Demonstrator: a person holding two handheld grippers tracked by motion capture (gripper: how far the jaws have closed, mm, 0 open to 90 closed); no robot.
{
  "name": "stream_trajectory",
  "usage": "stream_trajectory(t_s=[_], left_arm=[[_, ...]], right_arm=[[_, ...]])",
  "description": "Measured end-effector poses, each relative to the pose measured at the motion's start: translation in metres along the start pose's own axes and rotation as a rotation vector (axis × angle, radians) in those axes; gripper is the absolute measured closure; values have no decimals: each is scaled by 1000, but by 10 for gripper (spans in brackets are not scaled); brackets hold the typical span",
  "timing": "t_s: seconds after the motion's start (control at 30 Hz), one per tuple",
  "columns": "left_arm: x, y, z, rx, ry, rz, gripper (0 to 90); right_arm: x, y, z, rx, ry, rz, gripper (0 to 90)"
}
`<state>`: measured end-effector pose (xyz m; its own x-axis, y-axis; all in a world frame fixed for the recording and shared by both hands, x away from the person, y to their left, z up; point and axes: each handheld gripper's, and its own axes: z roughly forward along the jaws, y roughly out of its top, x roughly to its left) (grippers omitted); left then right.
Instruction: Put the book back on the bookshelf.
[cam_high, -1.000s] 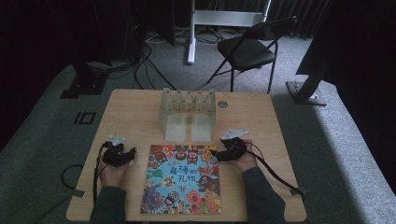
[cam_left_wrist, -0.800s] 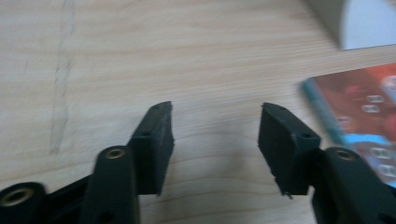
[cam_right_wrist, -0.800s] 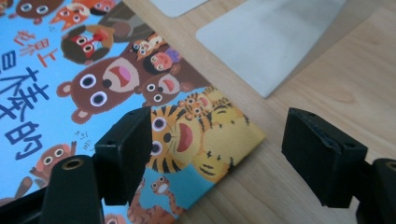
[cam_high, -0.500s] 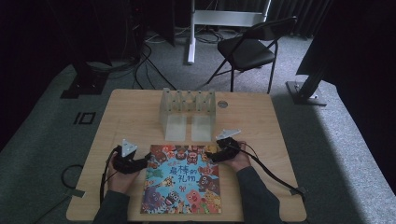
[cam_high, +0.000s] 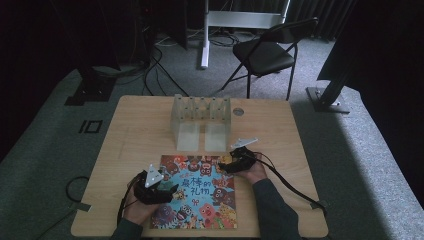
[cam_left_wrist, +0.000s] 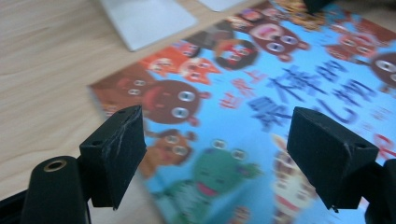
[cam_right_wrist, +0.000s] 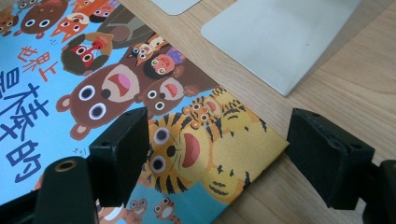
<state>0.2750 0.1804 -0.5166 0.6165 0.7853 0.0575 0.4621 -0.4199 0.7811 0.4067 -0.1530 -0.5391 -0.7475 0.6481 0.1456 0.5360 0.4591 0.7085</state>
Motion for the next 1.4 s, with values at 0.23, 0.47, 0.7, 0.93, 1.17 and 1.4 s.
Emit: stream_trajectory(t_s=[0.23,0.47,0.7,0.93,1.17,1.4], left_arm=[[-25,-6,-8,0,-43,38,193],[-45,-9,-13,-2,-84,105,192],[-72,-10,-15,-1,-145,202,164],[-92,-6,-11,23,-198,280,119],[-111,-5,-2,59,-212,341,84],[-124,-6,1,67,-190,384,36]], right_arm=[[-3,0,0,-3,21,28,218],[-12,-3,-5,-53,84,110,254],[-12,0,-10,-77,95,121,255],[-12,5,-17,-100,107,132,253],[-11,11,-22,-103,114,141,253],[-11,15,-27,-114,128,147,254]])
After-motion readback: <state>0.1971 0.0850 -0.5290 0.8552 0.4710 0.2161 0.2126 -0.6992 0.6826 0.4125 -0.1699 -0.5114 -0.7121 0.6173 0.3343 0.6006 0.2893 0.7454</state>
